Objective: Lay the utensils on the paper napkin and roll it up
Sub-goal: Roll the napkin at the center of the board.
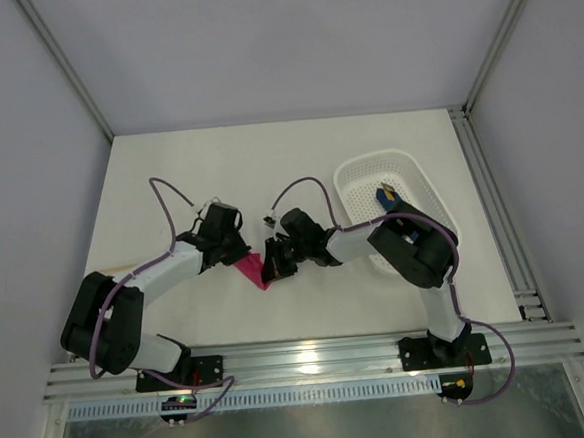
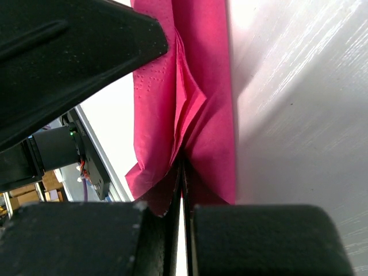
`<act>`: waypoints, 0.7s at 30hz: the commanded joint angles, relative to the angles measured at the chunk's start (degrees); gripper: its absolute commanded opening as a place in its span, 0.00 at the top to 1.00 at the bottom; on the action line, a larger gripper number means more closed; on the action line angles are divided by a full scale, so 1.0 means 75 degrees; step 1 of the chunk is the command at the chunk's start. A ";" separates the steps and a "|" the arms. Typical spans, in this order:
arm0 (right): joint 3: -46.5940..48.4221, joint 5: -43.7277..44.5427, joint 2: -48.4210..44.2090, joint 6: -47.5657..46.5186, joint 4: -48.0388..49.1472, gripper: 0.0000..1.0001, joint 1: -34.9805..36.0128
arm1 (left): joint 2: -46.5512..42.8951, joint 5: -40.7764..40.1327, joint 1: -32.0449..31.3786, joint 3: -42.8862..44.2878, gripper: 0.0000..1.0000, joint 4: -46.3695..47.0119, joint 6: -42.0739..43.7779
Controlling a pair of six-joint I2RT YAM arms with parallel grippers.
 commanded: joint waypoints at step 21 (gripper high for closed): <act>-0.0013 0.0542 0.0379 -0.0335 -0.0547 0.96 -0.0081 | -0.0941 0.0067 -0.0003 -0.0057 1.00 0.0828 0.0246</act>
